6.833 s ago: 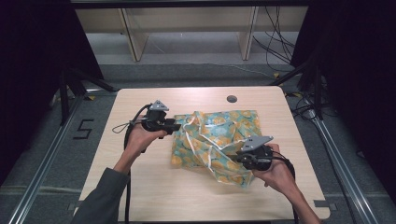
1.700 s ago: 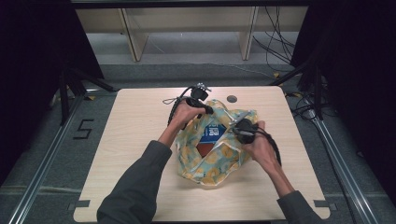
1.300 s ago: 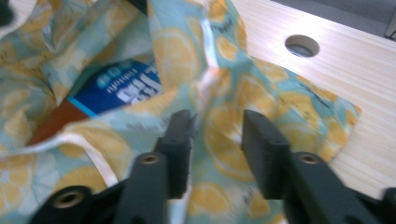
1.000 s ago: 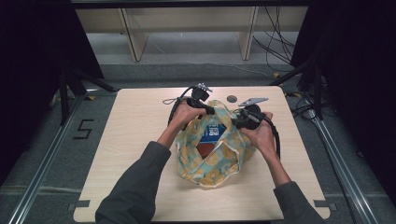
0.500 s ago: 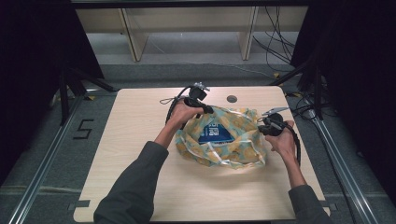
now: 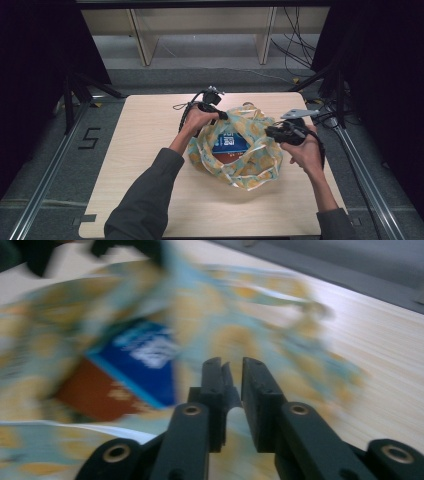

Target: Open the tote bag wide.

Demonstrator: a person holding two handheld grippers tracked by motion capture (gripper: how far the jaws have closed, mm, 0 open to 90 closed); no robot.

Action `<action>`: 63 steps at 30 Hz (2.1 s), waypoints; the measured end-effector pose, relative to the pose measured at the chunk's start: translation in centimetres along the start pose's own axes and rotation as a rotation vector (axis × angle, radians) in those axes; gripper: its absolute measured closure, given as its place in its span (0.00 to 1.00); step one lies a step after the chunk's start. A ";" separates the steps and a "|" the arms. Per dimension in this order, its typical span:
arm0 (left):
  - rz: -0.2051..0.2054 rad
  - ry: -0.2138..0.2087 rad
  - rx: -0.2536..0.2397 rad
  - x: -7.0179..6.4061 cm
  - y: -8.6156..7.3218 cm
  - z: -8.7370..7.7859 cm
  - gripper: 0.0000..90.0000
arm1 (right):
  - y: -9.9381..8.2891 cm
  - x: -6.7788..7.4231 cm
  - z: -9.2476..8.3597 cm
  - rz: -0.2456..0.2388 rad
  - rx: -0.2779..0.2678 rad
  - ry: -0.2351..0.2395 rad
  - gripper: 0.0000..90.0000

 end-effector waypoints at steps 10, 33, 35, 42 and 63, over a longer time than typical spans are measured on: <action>0.010 0.014 0.021 1.0 -0.4 0.7 0.98 | -2.3 5.8 5.9 -0.128 0.305 0.126 1.00; 0.072 0.035 -0.071 -2.3 -2.5 -5.0 0.53 | -4.6 8.0 0.6 -0.186 0.226 0.167 0.96; 0.072 0.034 -0.087 -2.6 -2.9 -6.0 0.51 | -4.3 7.8 0.2 -0.175 0.186 0.175 0.92; 0.053 0.023 -0.149 -3.4 -4.7 -8.4 0.47 | -4.1 6.6 -0.8 -0.102 0.130 0.130 0.75; 0.057 0.028 -0.195 -5.5 -11.1 -10.8 0.38 | -5.7 4.3 -2.2 -0.026 0.069 0.060 0.52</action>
Point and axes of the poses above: each handheld gripper's, and its own axes: z roughly forward along the jaws, y roughly out of its top, x roughly to its left, the point moved 5 cm from there along z, roughly forward along the jaws, and after that the axes turned 5 degrees about x, right-handed, at the moved point
